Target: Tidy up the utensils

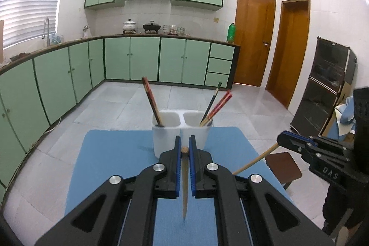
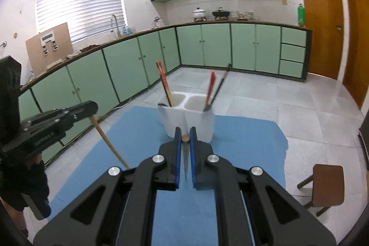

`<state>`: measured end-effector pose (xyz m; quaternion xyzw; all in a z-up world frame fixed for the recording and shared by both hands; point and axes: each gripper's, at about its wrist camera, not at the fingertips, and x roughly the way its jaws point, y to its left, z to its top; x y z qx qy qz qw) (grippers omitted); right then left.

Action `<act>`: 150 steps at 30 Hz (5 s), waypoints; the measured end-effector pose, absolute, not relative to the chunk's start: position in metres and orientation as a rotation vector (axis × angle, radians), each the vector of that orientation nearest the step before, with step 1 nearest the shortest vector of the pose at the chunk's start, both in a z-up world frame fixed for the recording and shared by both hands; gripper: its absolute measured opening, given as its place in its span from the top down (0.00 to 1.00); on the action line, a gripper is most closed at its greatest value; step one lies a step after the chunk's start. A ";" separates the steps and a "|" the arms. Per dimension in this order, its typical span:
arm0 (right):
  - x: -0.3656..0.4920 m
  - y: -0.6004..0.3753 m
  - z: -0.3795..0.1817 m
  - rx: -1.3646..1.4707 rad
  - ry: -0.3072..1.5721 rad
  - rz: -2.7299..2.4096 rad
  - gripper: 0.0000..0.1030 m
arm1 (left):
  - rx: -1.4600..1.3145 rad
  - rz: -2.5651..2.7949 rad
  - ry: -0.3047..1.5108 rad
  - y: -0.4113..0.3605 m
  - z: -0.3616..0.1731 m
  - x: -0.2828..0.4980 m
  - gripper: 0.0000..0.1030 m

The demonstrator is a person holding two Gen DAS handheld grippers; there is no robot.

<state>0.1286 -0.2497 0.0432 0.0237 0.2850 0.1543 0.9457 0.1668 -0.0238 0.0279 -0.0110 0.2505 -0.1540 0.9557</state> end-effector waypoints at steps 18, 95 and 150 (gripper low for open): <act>0.199 -0.245 0.157 -0.003 0.389 0.316 0.94 | -0.051 -0.321 0.249 -0.023 0.131 0.233 0.94; 0.026 -0.218 0.031 0.003 0.450 0.183 0.05 | -0.003 -0.224 0.415 -0.018 0.015 0.067 0.06; 0.018 -0.215 0.034 0.005 0.440 0.182 0.05 | -0.010 -0.212 0.389 -0.016 0.019 0.058 0.06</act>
